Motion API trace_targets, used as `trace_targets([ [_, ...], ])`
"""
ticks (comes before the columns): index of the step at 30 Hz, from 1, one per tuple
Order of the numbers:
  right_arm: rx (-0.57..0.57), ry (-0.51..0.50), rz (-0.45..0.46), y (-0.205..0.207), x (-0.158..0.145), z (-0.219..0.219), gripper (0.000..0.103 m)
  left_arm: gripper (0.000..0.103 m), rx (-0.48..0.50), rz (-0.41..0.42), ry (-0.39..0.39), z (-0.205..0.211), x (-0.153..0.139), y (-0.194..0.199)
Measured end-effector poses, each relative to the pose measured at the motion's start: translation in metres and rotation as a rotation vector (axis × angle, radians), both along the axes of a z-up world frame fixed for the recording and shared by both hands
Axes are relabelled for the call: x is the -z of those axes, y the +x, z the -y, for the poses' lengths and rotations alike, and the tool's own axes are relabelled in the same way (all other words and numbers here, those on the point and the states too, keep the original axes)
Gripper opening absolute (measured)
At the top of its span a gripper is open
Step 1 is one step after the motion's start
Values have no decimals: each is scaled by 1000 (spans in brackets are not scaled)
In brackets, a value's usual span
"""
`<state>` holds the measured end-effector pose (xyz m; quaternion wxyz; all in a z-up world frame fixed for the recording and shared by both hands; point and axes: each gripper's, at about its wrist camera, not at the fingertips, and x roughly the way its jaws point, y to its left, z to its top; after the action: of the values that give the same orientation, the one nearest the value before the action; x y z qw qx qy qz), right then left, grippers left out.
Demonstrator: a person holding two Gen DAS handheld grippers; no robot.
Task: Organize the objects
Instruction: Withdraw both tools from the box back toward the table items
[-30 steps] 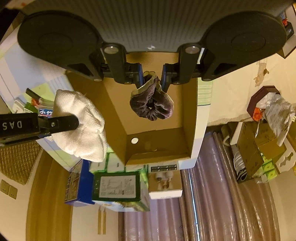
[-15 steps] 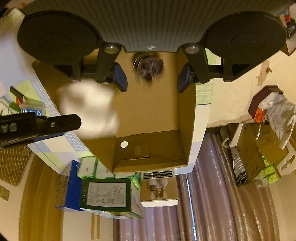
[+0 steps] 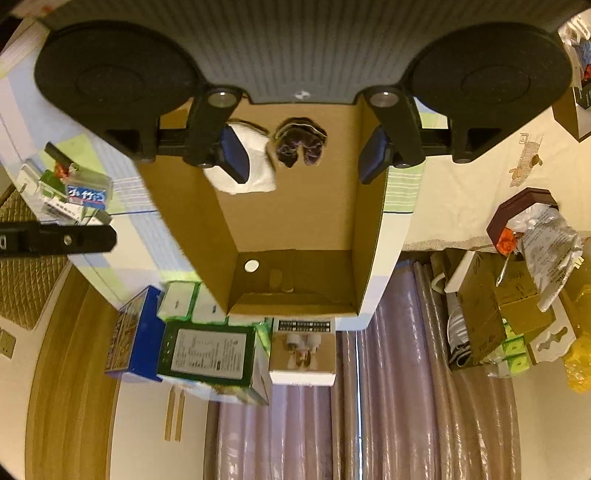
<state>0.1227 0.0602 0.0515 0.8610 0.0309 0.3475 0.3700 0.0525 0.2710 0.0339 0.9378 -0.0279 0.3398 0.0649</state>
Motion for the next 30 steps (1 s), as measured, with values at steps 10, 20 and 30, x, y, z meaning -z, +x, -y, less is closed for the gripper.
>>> trace_targets([
  [10,61,-36,59,-54,-20,67,88,76,2,52,-32,51,-31,-45],
  [20,108,-48,88,-86,-37,117,100,94,27,65,-91,101,-40,-72],
  [30,192,-87,112,-102,-34,163,101,102,65,66,-87,145,-40,-84],
])
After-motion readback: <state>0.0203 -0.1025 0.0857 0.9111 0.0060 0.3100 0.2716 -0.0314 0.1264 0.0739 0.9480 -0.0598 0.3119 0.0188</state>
